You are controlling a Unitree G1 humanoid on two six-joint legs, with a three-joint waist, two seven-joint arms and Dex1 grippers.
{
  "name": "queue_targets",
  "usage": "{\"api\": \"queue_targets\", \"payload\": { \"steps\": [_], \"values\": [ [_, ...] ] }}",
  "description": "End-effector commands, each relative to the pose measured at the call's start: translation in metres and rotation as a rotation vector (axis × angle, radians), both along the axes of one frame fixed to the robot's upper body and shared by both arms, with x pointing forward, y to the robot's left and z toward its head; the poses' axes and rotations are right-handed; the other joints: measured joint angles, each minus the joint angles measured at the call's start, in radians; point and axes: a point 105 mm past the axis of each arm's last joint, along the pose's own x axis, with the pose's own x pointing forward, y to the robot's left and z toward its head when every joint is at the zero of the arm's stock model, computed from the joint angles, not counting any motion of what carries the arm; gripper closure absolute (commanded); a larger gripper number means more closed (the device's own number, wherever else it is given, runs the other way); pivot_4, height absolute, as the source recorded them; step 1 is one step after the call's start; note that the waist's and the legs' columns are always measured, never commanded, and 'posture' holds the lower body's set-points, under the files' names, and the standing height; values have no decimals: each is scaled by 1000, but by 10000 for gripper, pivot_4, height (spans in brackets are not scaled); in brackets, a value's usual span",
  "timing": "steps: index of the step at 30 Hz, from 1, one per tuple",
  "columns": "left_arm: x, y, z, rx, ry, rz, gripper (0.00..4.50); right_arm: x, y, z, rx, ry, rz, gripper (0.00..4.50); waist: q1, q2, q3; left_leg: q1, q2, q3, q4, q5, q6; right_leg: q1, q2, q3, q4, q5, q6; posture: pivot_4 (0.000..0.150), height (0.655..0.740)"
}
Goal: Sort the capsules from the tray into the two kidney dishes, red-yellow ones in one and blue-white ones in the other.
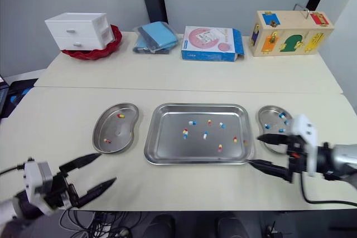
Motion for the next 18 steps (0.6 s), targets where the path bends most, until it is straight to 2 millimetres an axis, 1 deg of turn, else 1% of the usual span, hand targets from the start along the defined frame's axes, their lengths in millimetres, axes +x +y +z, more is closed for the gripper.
{"api": "queue_targets", "payload": {
  "steps": [1, 4, 6, 9, 11, 13, 15, 18],
  "values": [
    [-12, -19, 6, -80, -115, -40, 319, 16, 35, -5, -35, -48, -31, 0, 0, -1, -1, 0, 0, 0, 0, 0, 0, 0, 0, 0, 0, 0, 0, 1500, 7400],
    [-15, -26, 6, -127, -172, -29, 319, 32, 56, -12, -50, -36, -89, 0, 4, -1, -1, 0, 0, -1, 0, 0, 0, -1, 0, 0, 0, 0, 0, 1500, 7400],
    [-14, -27, 8, -150, -211, -5, 319, 38, 71, -17, -53, -29, -99, 0, 13, -1, -1, -3, 0, -3, 1, 0, 0, -2, 0, -2, 0, 0, 0, 1500, 7400],
    [-15, -29, 7, -177, -234, 0, 319, 45, 87, -24, -63, -14, -126, 0, 12, -2, -1, -6, -1, -4, 1, 0, 0, -5, 0, -3, 1, 0, -1, 1500, 7400],
    [-16, -31, 7, -200, -244, 7, 319, 56, 98, -32, -98, -21, -155, 0, 9, -1, -1, -6, 0, -3, 1, 0, 0, -6, 0, -3, 2, 0, -1, 1500, 7400],
    [-15, -33, 7, -215, -246, 15, 319, 64, 106, -35, -122, -39, -174, 0, 8, -1, -1, -6, 0, -3, 1, 0, 0, -7, 0, -2, 3, 0, -1, 1500, 7400],
    [-14, -34, 6, -223, -246, 17, 319, 72, 121, -36, -141, -57, -179, 0, 2, -1, -1, -6, 0, -3, 1, 0, 0, -8, 0, -2, 5, 0, -1, 1500, 7400],
    [-13, -34, 5, -231, -252, 21, 319, 76, 134, -38, -161, -60, -183, 0, -7, -1, -1, -6, 0, -3, 1, 0, 0, -10, 1, -2, 9, 0, -2, 1500, 7400]
  ]
}}
